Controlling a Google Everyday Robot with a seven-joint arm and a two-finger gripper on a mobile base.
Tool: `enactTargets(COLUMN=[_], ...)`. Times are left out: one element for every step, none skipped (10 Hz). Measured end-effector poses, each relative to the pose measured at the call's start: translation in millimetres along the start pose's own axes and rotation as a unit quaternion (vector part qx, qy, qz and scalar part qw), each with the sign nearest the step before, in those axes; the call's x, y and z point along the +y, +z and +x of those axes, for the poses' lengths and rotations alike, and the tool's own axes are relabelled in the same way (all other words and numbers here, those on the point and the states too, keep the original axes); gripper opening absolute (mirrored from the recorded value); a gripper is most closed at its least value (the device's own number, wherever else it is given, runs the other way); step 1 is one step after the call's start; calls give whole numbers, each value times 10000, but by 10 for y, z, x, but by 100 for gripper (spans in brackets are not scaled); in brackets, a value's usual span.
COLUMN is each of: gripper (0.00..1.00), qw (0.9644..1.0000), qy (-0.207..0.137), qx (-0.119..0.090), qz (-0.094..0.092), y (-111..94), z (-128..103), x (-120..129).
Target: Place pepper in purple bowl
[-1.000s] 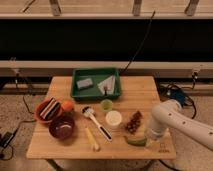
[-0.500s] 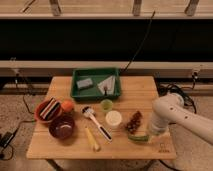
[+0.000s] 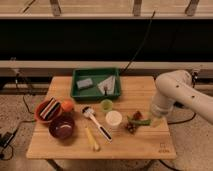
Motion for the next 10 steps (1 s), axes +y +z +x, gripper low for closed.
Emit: enactTargets(gripper=[0, 0, 0, 0, 0, 0, 0, 0, 0, 0], qw=[10000, 9998, 9998, 9998, 9998, 9998, 9998, 9998, 9997, 9994], qy=[-32, -82, -99, -73, -65, -70, -94, -88, -159, -263], qx=[-18, -90, -121, -90, -85, -86, -91, -86, -98, -114], qz=[75, 151, 147, 155, 138, 143, 145, 130, 155, 179], y=[-209, -323, -326, -324, -323, -324, -321, -307, -291, -279], z=[-86, -224, -266, -225, -214, -221, -248, -235, -243, -298], x=[-67, -136, -142, -136, -123, -130, -143, -142, -148, -164])
